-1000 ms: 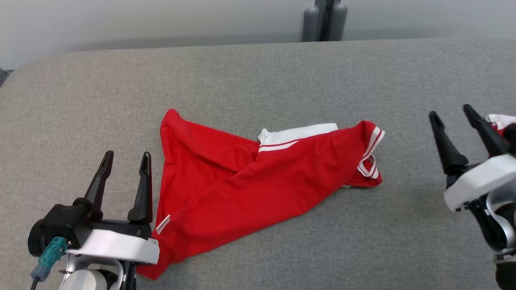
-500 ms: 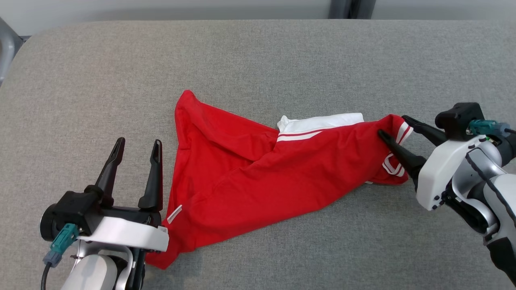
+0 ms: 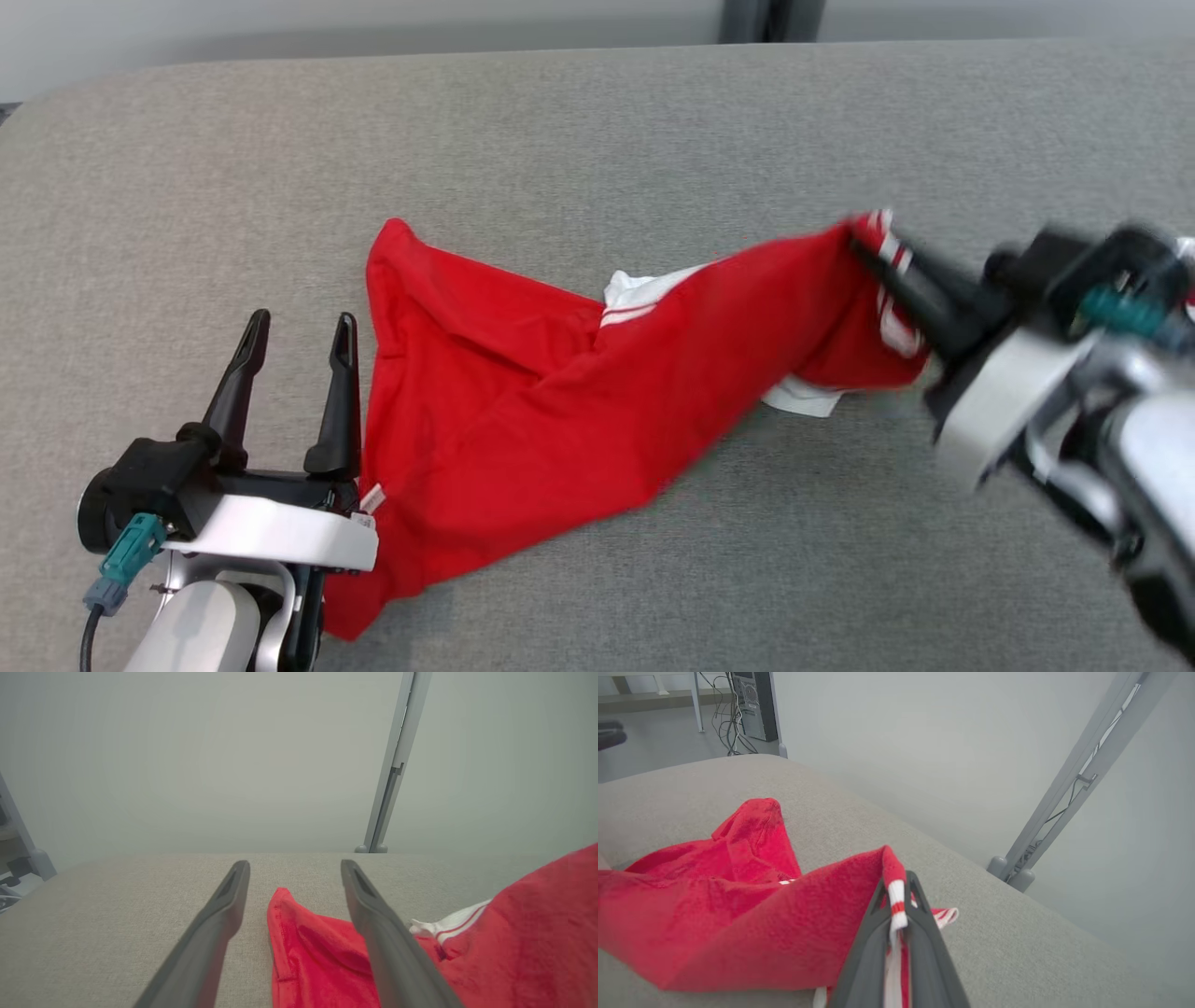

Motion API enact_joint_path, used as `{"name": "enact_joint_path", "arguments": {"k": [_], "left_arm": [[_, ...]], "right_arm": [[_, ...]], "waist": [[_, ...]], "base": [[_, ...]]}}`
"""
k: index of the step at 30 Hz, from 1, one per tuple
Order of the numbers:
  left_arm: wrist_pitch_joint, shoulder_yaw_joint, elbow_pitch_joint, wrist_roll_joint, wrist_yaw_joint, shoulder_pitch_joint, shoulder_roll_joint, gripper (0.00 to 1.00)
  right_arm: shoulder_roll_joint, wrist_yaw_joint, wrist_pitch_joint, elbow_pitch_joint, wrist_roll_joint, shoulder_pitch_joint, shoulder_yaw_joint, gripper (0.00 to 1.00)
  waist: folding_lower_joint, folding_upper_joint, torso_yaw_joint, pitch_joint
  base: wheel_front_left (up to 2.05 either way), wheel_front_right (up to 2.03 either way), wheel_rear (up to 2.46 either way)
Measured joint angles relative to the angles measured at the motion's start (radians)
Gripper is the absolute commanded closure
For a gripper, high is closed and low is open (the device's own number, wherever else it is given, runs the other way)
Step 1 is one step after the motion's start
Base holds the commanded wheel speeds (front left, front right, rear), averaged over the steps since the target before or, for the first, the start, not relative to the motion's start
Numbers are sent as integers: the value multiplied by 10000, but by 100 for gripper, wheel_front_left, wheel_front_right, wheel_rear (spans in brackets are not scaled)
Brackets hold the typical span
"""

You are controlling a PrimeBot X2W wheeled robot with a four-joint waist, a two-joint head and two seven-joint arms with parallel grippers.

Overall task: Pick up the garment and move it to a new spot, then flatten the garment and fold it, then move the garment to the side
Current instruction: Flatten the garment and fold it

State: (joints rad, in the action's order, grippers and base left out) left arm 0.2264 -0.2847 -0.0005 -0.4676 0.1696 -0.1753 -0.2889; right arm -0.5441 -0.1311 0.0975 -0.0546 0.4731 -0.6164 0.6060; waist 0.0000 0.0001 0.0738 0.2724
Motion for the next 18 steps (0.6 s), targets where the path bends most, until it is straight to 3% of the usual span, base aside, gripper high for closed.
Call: {"name": "enact_joint_path", "arguments": {"k": [6,9,14,18], "left_arm": [[35,58,-29,-15,17,2,-42,0],[33,67,-44,-23,17,0,-105,0],[25,65,-27,-77,13,4,-161,0],[15,65,-23,-98,15,2,-180,0]], "right_arm": [[-13,0,314,849,-516,2278,-132,100],[303,-2,541,1001,-539,3701,-558,100],[970,-2,652,558,-573,5331,-1375,100],[1515,-2,322,-190,-564,5546,-1829,100]], "waist": [[0,0,-305,6],[0,0,-455,30],[0,0,-545,-58],[0,0,-566,-95]], "base": [[0,0,0],[0,0,0],[0,0,0],[0,0,0]]}}
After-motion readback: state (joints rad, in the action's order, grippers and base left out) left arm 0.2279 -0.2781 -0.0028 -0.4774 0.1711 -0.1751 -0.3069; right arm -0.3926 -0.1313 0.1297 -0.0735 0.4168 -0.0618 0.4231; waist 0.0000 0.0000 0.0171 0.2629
